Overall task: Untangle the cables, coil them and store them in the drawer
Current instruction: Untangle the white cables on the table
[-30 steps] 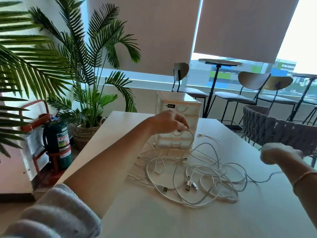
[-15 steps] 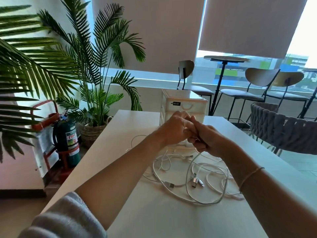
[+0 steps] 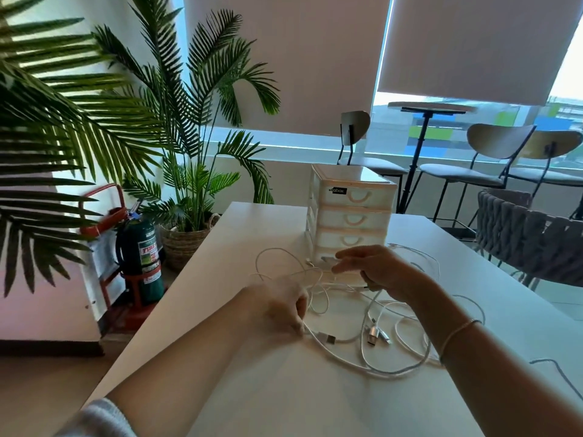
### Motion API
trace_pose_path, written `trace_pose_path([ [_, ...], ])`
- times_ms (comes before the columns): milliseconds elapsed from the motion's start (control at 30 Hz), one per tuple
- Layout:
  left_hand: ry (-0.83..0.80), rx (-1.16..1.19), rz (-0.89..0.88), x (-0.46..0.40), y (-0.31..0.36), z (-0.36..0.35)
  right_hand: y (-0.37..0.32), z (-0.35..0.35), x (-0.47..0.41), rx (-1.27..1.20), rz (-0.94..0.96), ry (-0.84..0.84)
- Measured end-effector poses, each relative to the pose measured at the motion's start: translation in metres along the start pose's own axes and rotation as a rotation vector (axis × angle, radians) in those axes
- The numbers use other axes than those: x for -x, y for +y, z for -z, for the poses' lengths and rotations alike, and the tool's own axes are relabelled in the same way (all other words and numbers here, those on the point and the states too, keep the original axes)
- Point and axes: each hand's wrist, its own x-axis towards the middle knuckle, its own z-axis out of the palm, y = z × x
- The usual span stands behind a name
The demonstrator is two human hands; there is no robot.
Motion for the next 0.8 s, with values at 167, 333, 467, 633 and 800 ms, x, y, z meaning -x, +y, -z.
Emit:
trace_pose_path([
  [167,0.024,0.026,0.007,0.001,-0.006,-0.005,0.007,-0.014,0.004,-0.065,0.018,-0.044],
  [333,0.047,-0.038,0.017,0.002,-0.007,-0.01,0.01,-0.024,0.01,0.052,0.064,-0.212],
  [467,0.061,-0.044,0.026,0.005,-0.009,-0.012,0.007,-0.04,0.013,0.094,0.032,-0.237],
  [633,0.034,0.102,0.072,0.017,-0.012,0.012,0.01,-0.048,0.015,0.043,-0.011,-0.206],
  [800,0.207,0.317,0.129,0.036,-0.023,0.052,0.007,-0.043,0.015,-0.057,-0.007,-0.137],
])
